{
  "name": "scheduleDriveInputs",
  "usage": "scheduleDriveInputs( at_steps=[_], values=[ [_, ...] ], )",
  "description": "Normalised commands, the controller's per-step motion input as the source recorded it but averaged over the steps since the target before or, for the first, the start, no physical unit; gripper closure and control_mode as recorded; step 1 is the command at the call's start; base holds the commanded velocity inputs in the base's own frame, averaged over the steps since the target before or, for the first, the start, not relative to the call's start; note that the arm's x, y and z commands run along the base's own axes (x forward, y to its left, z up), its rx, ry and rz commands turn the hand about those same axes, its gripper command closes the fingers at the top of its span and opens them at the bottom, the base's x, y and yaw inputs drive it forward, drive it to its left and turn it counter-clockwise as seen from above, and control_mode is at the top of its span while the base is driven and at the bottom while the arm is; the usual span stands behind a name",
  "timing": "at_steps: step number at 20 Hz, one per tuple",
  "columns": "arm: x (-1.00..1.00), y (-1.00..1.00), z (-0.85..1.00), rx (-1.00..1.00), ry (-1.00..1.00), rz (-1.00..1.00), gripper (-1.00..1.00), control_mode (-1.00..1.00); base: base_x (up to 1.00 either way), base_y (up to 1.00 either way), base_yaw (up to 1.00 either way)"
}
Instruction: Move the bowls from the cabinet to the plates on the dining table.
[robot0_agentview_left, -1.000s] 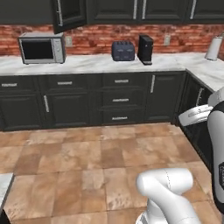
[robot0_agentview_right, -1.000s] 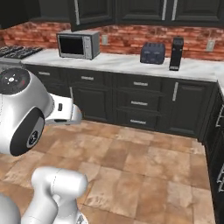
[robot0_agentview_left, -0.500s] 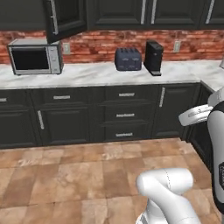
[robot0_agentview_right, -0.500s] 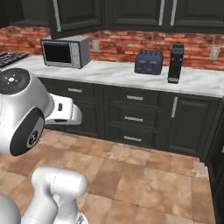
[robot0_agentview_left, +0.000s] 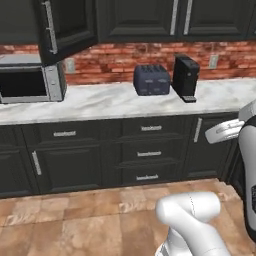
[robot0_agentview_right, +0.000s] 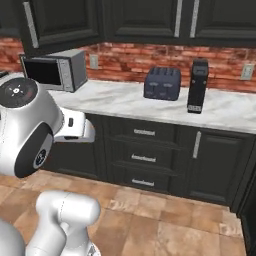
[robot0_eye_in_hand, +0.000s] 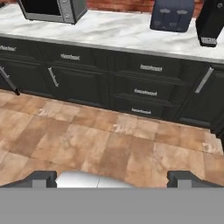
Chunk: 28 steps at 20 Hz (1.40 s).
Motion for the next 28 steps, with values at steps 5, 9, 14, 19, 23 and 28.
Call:
scheduleDriveInputs(
  at_steps=[5, 9, 14, 19, 23, 28],
  values=[
    [0.00, 0.00, 0.00, 0.00, 0.00, 0.00, -1.00, 1.00, 0.03, 1.00, -0.31],
    [0.00, 0.00, 0.00, 0.00, 0.00, 0.00, -1.00, 1.00, 0.00, 0.99, -0.26],
    [0.00, 0.00, 0.00, 0.00, 0.00, 0.00, -1.00, 1.00, 0.02, 1.00, -0.20],
    [0.00, 0.00, 0.00, 0.00, 0.00, 0.00, -1.00, 1.00, 0.06, 0.90, -0.14],
    [0.00, 0.00, 0.00, 0.00, 0.00, 0.00, -1.00, 1.00, 0.31, 0.82, -0.11],
    [0.00, 0.00, 0.00, 0.00, 0.00, 0.00, -1.00, 1.00, 0.21, 0.54, -0.05]
  ],
)
